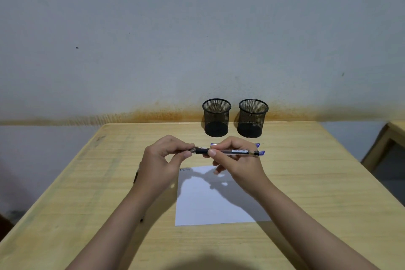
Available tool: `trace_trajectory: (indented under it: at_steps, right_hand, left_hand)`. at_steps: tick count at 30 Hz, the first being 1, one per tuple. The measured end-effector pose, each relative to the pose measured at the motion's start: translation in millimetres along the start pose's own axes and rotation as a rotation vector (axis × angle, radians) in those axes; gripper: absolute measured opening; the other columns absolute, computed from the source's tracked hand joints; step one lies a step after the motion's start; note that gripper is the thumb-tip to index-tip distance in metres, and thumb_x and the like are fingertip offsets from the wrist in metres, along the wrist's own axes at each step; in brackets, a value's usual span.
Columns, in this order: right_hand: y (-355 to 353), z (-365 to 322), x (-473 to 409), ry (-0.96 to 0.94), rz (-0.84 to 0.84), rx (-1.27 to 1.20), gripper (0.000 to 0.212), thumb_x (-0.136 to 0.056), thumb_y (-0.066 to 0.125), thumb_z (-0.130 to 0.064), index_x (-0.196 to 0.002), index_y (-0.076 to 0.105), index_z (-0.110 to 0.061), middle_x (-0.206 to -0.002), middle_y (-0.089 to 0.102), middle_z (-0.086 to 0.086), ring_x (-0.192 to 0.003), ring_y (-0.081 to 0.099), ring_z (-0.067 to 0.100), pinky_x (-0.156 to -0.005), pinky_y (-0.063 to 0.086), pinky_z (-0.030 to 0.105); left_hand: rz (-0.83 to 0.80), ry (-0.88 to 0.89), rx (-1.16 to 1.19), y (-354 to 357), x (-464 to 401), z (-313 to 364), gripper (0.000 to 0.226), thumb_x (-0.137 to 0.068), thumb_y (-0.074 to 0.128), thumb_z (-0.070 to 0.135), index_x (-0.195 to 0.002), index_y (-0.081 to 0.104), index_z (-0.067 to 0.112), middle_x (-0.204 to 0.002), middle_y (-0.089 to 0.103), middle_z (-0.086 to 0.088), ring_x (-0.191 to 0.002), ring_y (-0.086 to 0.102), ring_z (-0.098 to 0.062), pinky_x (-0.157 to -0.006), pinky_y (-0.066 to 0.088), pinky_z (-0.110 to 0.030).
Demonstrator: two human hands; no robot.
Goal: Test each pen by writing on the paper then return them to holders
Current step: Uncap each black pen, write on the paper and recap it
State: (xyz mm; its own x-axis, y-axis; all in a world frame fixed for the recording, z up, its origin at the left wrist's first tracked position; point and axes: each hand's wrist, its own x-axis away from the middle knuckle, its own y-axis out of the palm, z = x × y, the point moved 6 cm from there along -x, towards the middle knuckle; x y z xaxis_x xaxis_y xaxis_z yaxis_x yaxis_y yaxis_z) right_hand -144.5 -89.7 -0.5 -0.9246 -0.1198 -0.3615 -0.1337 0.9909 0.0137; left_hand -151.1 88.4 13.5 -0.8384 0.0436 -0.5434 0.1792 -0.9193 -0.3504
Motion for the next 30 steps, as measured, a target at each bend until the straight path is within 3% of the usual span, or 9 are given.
trace_trajectory:
  at_steps: [3, 7, 10, 12, 15, 18, 21, 26, 30]
  right_hand:
    - [-2.3, -9.7, 4.8, -0.026, 0.020, -0.045, 0.011, -0.078, 0.070, 0.004, -0.076, 0.069, -0.007, -0.080, 0.069, 0.031, -0.059, 0.067, 0.018, -0.056, 0.056, 0.027]
    - [-12.8, -17.2, 11.4, -0.071, 0.048, -0.015, 0.013, -0.075, 0.073, 0.004, -0.078, 0.071, -0.008, -0.081, 0.072, 0.024, -0.064, 0.070, 0.023, -0.062, 0.059, 0.030]
    - [-20.4, -19.8, 12.1, -0.053, -0.151, 0.043, 0.025, -0.074, 0.073, 0.008, -0.087, 0.075, -0.013, -0.086, 0.076, 0.009, -0.080, 0.072, 0.025, -0.076, 0.060, 0.037]
    - [-31.2, -17.4, 13.2, 0.037, -0.273, 0.093, 0.029, -0.078, 0.067, 0.009, -0.096, 0.075, -0.012, -0.087, 0.077, 0.001, -0.083, 0.072, 0.018, -0.081, 0.058, 0.033]
    - [-51.3, -17.3, 18.0, 0.214, -0.321, 0.079, 0.021, -0.079, 0.066, -0.005, -0.097, 0.075, -0.011, -0.089, 0.076, 0.009, -0.079, 0.071, 0.017, -0.073, 0.058, 0.029]
    - [-66.6, -20.0, 24.7, 0.265, -0.241, 0.221, 0.010, -0.071, 0.078, -0.009, -0.081, 0.076, -0.011, -0.065, 0.071, 0.004, -0.059, 0.063, 0.013, -0.057, 0.050, 0.020]
    - [-88.0, -21.1, 36.0, 0.299, -0.073, 0.434, 0.013, -0.070, 0.081, -0.003, -0.077, 0.070, -0.005, -0.053, 0.063, -0.006, -0.050, 0.055, 0.006, -0.054, 0.046, 0.018]
    - [-149.5, -38.2, 76.1, 0.288, 0.204, 0.785, 0.006, -0.074, 0.078, -0.015, -0.074, 0.072, -0.014, -0.065, 0.069, 0.001, -0.056, 0.060, 0.012, -0.055, 0.047, 0.021]
    - [-204.3, -51.2, 125.8, 0.362, 0.413, 0.931, 0.007, -0.078, 0.075, -0.020, -0.073, 0.070, -0.022, -0.069, 0.069, -0.003, -0.063, 0.063, 0.011, -0.059, 0.051, 0.026]
  left_hand:
    - [0.026, 0.073, 0.075, 3.9, 0.2, 8.9, 0.021, -0.076, 0.068, 0.002, -0.084, 0.074, 0.021, -0.079, 0.064, 0.003, -0.077, 0.062, -0.011, -0.073, 0.047, -0.019]
    - [-0.033, 0.108, 0.121, 12.4, -7.5, 13.9, 0.023, -0.075, 0.066, 0.005, -0.087, 0.072, 0.024, -0.081, 0.063, 0.000, -0.079, 0.062, -0.014, -0.075, 0.048, -0.022]
    - [-0.106, 0.117, 0.164, 20.6, -14.4, 15.7, 0.025, -0.074, 0.065, 0.003, -0.087, 0.072, 0.023, -0.084, 0.066, 0.000, -0.083, 0.063, -0.014, -0.077, 0.047, -0.020]
    - [-0.154, 0.121, 0.176, 28.3, -17.6, 16.7, 0.025, -0.074, 0.066, 0.002, -0.087, 0.073, 0.021, -0.086, 0.067, 0.000, -0.085, 0.065, -0.014, -0.077, 0.048, -0.019]
    - [-0.220, 0.129, 0.155, 45.5, -17.7, 16.1, 0.024, -0.073, 0.069, 0.004, -0.087, 0.074, 0.022, -0.086, 0.068, 0.002, -0.086, 0.066, -0.016, -0.078, 0.049, -0.022]
    - [-0.276, 0.171, 0.105, 69.2, -15.0, 20.0, 0.020, -0.072, 0.070, 0.005, -0.087, 0.075, 0.018, -0.084, 0.068, 0.001, -0.085, 0.065, -0.013, -0.079, 0.049, -0.021]
    - [-0.318, 0.186, 0.102, 97.6, -11.4, 26.8, 0.021, -0.073, 0.071, 0.008, -0.092, 0.074, 0.016, -0.088, 0.070, -0.001, -0.085, 0.064, -0.008, -0.078, 0.047, -0.017]
    - [-0.469, 0.113, 0.084, 160.0, 1.2, 35.8, 0.049, -0.079, 0.072, 0.025, -0.126, 0.056, 0.027, -0.117, 0.061, 0.013, -0.103, 0.058, 0.003, -0.087, 0.043, -0.009]
    - [-0.674, 0.163, 0.026, 227.7, 24.7, 56.8, 0.054, -0.083, 0.066, 0.034, -0.133, 0.046, 0.029, -0.128, 0.050, 0.013, -0.117, 0.047, 0.000, -0.089, 0.031, -0.002]
